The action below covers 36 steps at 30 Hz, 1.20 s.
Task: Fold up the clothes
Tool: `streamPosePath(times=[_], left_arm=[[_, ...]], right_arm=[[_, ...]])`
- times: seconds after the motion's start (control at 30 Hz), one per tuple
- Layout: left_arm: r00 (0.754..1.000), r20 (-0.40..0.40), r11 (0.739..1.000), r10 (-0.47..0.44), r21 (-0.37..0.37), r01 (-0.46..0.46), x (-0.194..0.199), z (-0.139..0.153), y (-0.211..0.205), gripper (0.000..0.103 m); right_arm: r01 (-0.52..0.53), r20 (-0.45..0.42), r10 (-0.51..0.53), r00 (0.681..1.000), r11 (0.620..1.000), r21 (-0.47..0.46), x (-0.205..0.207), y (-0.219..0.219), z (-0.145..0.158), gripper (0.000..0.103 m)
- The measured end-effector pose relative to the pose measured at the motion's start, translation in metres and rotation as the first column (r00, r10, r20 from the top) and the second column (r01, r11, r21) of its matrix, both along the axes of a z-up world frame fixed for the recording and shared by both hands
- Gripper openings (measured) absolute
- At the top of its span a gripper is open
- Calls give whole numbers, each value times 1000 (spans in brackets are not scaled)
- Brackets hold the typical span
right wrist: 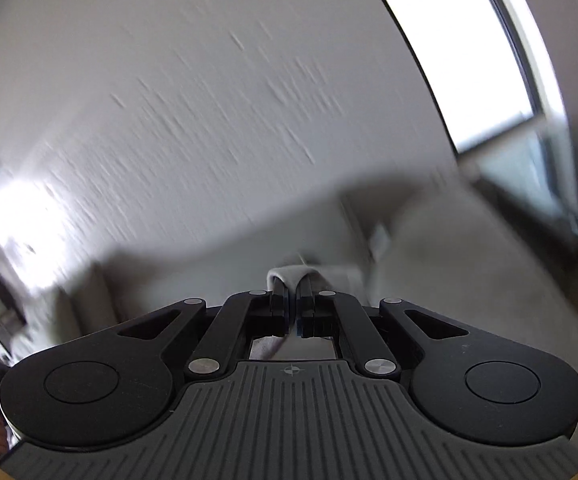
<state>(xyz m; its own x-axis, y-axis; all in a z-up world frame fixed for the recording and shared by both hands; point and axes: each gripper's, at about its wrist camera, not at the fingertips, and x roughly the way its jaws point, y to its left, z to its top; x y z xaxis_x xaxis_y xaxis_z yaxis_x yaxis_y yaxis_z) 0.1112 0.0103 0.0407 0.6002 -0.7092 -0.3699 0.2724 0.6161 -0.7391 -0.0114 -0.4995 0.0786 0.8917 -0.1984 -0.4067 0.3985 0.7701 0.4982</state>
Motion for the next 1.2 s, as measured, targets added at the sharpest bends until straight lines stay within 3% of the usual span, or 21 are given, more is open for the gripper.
streamPosePath(times=[0.1, 0.2, 0.27, 0.47, 0.5, 0.57, 0.6, 0.63, 0.7, 0.77, 0.83, 0.93, 1.0, 1.2], left_arm=[[977, -212, 997, 23, 81, -6, -1, -96, -6, 0], [942, -329, 988, 70, 153, -20, -7, -153, -4, 0], [935, -343, 984, 91, 175, -31, -7, -167, 1, 0], [948, -298, 974, 108, 224, -41, 7, -169, 7, 0], [947, -300, 971, 111, 237, -38, 9, -168, 4, 2], [941, -310, 957, 139, 288, -46, 12, -166, 0, 15], [934, -314, 942, 169, 330, -60, 13, -166, -2, 34], [927, -317, 926, 200, 371, -72, 13, -166, -3, 42], [923, -285, 873, 259, 478, -98, 11, -161, -4, 47], [930, -231, 812, 286, 574, -107, 5, -154, -9, 50], [957, -170, 794, 235, 602, -88, -1, -143, -23, 50], [990, -129, 802, 53, 596, 34, -3, -139, -62, 51], [991, -127, 788, -50, 604, 117, -3, -146, -92, 54], [971, -174, 684, -162, 690, 238, 5, -185, -155, 56]], right_arm=[[56, -171, -25, 985, 982, 178, -12, -10, -102, 3], [128, -317, -28, 948, 945, 300, -25, -11, -183, 2], [164, -368, -26, 929, 923, 348, -34, -13, -215, 2], [179, -384, -67, 921, 947, 266, -37, -14, -206, 1], [180, -385, -68, 921, 948, 264, -35, -14, -203, 1], [180, -386, -68, 920, 949, 261, -33, -12, -197, 1], [173, -384, -64, 921, 951, 257, -40, -3, -193, 2], [166, -381, -59, 923, 953, 254, -40, 1, -184, 3], [154, -378, -52, 924, 957, 245, -46, 8, -175, 11], [130, -378, -34, 925, 964, 230, -57, 26, -164, 11], [100, -373, -12, 928, 971, 217, -56, 37, -158, 11], [39, -359, 38, 933, 978, 206, -39, 48, -155, 22], [15, -361, 62, 931, 978, 206, -24, 53, -155, 35], [-28, -406, 99, 908, 984, 177, 8, 60, -162, 43]])
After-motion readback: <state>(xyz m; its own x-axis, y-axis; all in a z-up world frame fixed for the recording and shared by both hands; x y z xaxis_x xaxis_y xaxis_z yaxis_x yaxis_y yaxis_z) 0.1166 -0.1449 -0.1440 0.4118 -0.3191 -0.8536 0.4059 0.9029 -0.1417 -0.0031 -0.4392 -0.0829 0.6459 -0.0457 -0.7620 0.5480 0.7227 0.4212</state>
